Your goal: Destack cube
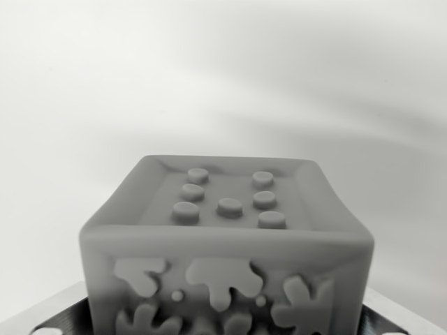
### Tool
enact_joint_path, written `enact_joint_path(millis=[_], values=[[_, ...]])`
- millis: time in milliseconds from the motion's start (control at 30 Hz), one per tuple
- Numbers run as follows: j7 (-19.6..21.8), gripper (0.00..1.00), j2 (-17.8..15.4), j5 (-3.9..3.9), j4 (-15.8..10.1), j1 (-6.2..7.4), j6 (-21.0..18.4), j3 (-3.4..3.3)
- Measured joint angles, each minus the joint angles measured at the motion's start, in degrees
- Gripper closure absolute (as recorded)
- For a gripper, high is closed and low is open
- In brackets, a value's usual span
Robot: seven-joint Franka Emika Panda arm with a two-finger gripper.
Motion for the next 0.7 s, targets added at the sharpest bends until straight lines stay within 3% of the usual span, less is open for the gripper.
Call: enact_joint_path(millis=[700], values=[[2.4, 1.00, 2.4, -0.46, 2.7, 3.60, -0.1, 1.38]])
